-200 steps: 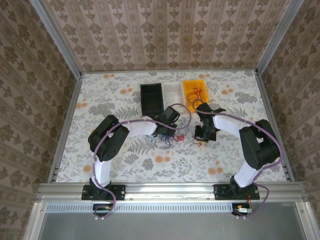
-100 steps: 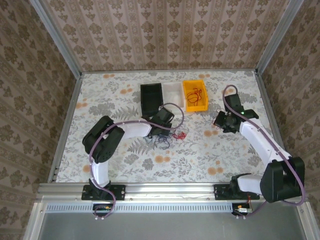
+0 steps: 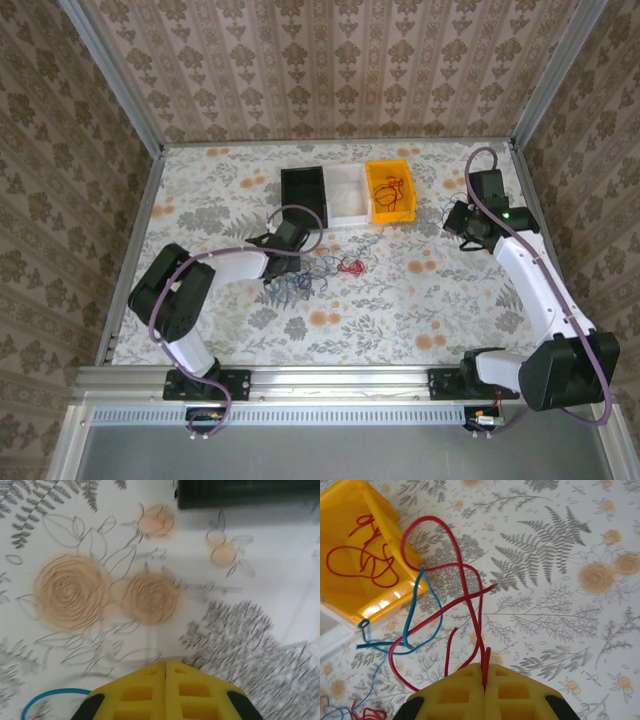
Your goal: Untangle the cables
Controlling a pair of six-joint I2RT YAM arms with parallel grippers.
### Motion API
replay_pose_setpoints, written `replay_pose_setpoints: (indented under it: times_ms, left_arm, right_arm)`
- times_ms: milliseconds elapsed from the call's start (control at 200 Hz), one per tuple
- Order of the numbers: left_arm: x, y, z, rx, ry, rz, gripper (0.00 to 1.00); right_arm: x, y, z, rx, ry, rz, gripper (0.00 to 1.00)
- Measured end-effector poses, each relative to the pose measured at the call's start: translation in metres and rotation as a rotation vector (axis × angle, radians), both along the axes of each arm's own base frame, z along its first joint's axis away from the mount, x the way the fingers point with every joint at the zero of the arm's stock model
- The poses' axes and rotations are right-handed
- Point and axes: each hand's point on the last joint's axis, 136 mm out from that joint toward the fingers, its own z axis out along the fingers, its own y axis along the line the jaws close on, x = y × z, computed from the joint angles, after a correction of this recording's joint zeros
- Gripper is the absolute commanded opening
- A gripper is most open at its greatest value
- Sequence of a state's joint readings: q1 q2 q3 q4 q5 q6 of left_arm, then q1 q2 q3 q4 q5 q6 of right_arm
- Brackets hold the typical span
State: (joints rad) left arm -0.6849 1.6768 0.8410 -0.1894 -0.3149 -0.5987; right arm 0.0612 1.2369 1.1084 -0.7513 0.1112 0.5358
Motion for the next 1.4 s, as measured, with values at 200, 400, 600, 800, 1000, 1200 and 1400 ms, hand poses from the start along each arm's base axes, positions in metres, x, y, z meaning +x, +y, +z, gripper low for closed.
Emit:
replay_pose_setpoints:
  times_ms: [200,400,600,800,1000,1200,1400]
  left_arm:
    - [-0.009,-0.058,0.058,-0.066,-0.178,-0.312,0.78]
    - [0.001,-0.112,0.135,-0.264,-0.398,-0.534,0.88]
    - [0.006,-0.157,0.149,-0.402,-0.419,-0.67,0.91]
    - [0.015,-0.18,0.126,-0.488,-0.353,-0.674,0.91]
    - [0.016,-0.197,0.116,-0.545,-0.315,-0.678,0.83]
    - [0.013,-0.215,0.116,-0.61,-0.285,-0.69,0.47]
    - [0.012,-0.223,0.11,-0.605,-0.265,-0.663,0.0]
  right_arm:
    - [0.002,0.055,-0.019,0.106,0.063,0.217,0.02]
    - [-0.013,0.109,-0.025,0.223,0.088,0.436,0.02]
    - [-0.025,0.127,-0.027,0.313,0.098,0.525,0.02]
    - [-0.033,0.133,-0.019,0.348,0.074,0.56,0.02]
    - [-0.033,0.133,-0.018,0.351,0.067,0.564,0.02]
    - [-0.031,0.135,-0.016,0.355,0.054,0.569,0.01]
    - [-0.024,0.136,-0.012,0.356,0.026,0.566,0.01]
